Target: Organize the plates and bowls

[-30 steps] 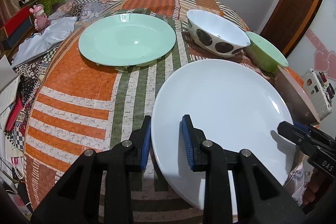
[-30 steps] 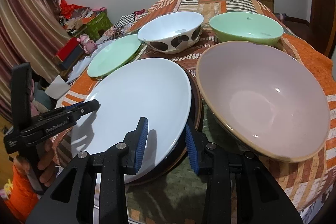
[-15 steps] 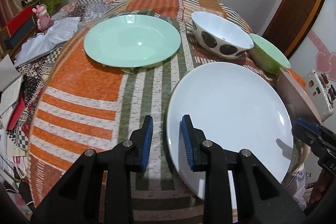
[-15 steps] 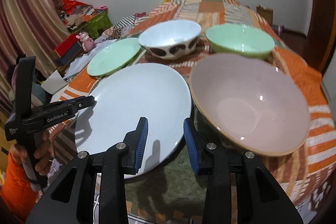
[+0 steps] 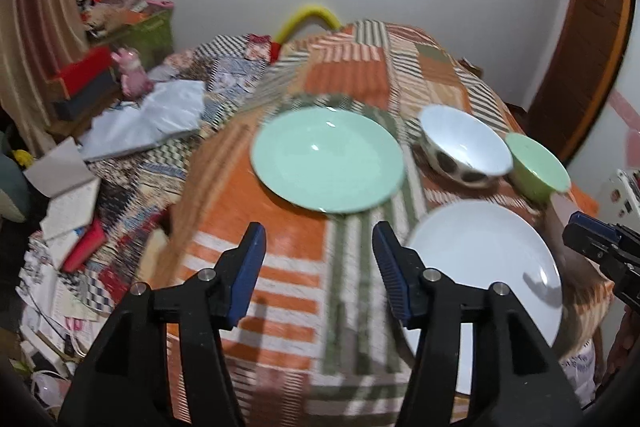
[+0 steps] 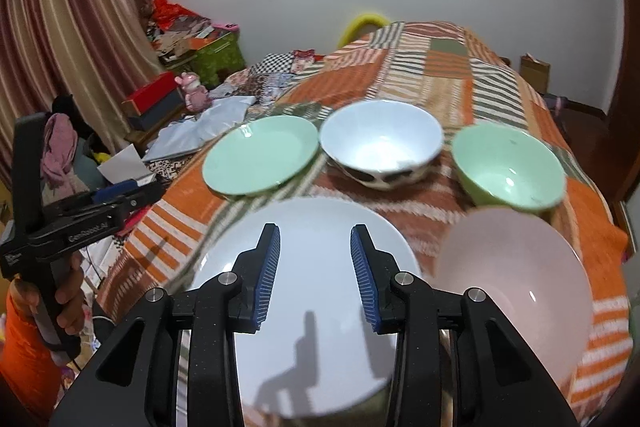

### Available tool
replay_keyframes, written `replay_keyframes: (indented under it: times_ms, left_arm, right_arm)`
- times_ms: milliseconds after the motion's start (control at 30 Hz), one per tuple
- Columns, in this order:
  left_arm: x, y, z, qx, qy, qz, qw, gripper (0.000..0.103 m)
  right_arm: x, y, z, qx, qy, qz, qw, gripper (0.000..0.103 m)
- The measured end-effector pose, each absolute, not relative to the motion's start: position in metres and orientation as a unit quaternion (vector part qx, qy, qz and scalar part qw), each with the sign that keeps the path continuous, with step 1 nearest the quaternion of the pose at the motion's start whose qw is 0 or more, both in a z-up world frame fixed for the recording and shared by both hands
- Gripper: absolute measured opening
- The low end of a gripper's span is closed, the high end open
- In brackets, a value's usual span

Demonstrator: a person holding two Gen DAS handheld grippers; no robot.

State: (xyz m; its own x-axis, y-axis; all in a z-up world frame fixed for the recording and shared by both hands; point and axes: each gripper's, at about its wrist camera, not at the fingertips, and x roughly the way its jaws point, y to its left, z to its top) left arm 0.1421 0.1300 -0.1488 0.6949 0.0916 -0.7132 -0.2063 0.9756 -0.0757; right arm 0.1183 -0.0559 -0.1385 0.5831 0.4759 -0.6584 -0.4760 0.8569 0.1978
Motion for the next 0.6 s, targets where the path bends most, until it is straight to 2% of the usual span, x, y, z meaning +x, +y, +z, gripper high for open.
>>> replay_keyframes:
  times_ms: [67,267,600]
  left_arm:
    - [0.146,0.142,-0.143,-0.078,0.379,0.091,0.917,0.066]
    - [0.165,0.170,-0.140,-0.075,0.381,0.113,0.914,0.071]
    - [0.222,0.208,-0.189,-0.089,0.435,0.111,0.889,0.072]
  right_arm:
    - [0.127,-0.045,-0.139,0.000,0.373,0.277,0.886,0.045]
    - [0.156,-0.007,-0.150,-0.025,0.395,0.292,0.871,0.046]
    - [0.202,0.044,-0.181,-0.056,0.440,0.289,0.848,0.046]
